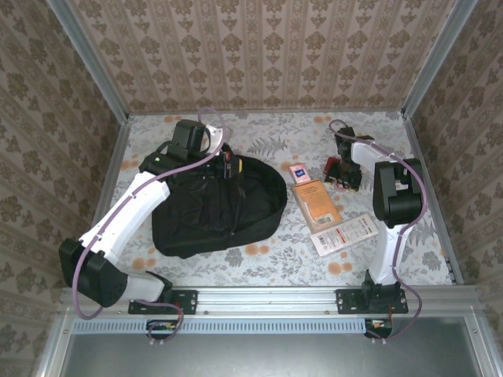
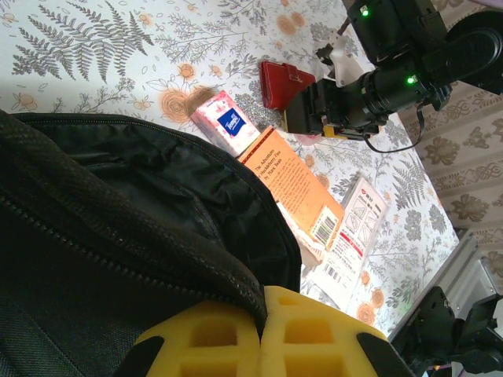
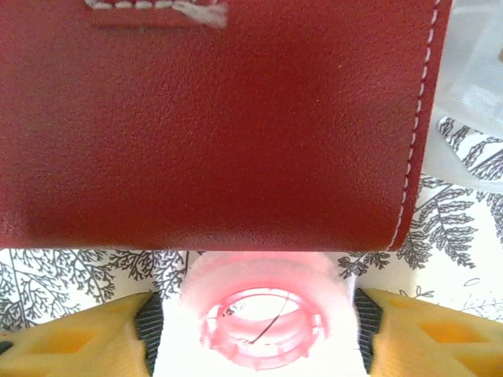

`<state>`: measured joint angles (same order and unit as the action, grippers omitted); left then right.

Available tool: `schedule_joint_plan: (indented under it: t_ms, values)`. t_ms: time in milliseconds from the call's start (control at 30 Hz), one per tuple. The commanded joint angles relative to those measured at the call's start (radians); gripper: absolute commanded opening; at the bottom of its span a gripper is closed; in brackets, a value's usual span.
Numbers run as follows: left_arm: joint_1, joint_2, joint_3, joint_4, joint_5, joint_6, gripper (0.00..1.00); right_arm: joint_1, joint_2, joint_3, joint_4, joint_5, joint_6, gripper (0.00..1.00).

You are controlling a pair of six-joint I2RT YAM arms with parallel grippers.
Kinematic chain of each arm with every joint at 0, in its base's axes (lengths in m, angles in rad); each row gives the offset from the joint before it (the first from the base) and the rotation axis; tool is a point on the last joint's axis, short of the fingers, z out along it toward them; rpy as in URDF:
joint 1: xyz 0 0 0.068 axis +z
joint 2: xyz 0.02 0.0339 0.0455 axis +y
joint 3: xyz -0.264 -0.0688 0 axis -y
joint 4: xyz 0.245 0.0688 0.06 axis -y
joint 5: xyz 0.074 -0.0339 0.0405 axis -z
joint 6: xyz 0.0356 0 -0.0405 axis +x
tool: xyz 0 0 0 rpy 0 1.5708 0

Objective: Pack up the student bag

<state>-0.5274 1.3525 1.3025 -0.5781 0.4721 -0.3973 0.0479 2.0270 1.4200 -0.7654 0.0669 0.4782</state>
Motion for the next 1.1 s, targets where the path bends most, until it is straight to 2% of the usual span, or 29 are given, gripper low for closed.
schedule_joint_plan:
  t_ms: [0, 267, 500, 800, 900, 1067]
  values:
    - [0.009, -0.013, 0.001, 0.031, 0.006, 0.0, 0.0, -0.011, 0.012, -0.02, -0.002, -0.013, 0.01, 0.63]
    - [0.004, 0.023, 0.06, -0.042, -0.022, 0.028, 0.0, -0.01, -0.08, -0.056, 0.02, 0.006, 0.027, 0.53]
    - [-0.009, 0.1, 0.182, -0.161, -0.044, 0.068, 0.0, 0.025, -0.21, -0.073, 0.027, -0.001, 0.042, 0.53]
    - [-0.047, 0.327, 0.611, -0.52, -0.122, 0.246, 0.0, 0.198, -0.43, -0.074, 0.051, -0.074, 0.071, 0.53]
    - [-0.06, 0.403, 0.717, -0.579, -0.118, 0.267, 0.0, 0.262, -0.456, -0.063, 0.061, -0.118, 0.065, 0.54]
    - [-0.124, 0.583, 1.001, -0.722, -0.148, 0.314, 0.0, 0.36, -0.462, -0.054, 0.069, -0.155, 0.06, 0.53]
